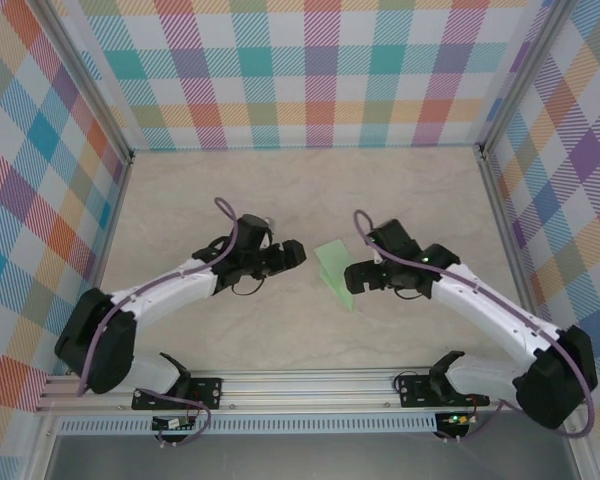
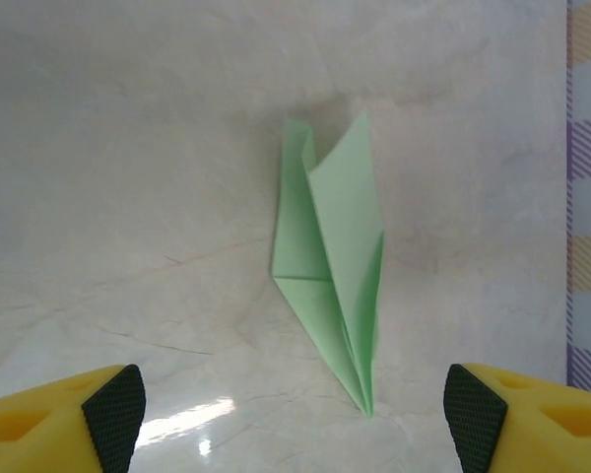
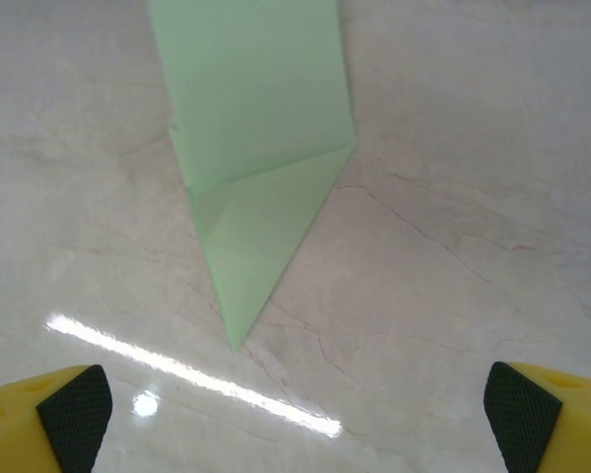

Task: Fold a paper plane with a square sheet of paper (fold left side to right side)
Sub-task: Turn over the paper at the center of the table, then pick up the paper from the center of the table.

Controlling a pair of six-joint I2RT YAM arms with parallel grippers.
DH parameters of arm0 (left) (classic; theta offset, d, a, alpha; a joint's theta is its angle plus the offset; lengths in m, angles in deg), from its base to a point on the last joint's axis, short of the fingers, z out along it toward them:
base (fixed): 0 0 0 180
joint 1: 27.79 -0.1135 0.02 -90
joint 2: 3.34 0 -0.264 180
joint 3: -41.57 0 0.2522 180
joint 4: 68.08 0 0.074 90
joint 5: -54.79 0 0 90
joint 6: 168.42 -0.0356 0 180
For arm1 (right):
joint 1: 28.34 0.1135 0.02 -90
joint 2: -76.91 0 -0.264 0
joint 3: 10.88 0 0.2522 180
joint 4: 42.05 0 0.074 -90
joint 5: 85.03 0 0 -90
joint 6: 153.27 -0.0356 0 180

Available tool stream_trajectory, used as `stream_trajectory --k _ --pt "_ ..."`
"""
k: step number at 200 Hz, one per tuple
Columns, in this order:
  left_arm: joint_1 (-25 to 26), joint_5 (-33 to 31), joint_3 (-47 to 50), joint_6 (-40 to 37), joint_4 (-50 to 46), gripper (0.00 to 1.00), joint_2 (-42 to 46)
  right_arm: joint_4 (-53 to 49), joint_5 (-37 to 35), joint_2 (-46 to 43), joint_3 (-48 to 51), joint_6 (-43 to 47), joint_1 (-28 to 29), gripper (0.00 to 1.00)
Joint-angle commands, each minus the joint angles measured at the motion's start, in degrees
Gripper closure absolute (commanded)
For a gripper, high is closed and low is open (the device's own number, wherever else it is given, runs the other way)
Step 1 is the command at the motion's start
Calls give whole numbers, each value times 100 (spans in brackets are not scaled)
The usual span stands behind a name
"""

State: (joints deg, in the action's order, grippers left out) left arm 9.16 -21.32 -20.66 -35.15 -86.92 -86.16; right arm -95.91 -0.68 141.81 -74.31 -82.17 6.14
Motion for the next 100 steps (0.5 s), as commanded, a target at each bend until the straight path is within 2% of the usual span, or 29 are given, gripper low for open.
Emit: stream_trajectory --k 1,40,66,100 --pt "136 668 -104 309 992 20 -551 996 1571 -424 581 -369 -552 0" --pt "189 1113 -717 428 1553 26 -1772 1393 2568 -686 1228 -524 -1423 0" --pt "188 1212 -1077 452 1693 30 -2317 1477 2707 -769 1355 -505 -1558 0" --pt "189 1371 -1447 475 1783 42 -2808 1550 2846 -742 1456 -468 -1671 0"
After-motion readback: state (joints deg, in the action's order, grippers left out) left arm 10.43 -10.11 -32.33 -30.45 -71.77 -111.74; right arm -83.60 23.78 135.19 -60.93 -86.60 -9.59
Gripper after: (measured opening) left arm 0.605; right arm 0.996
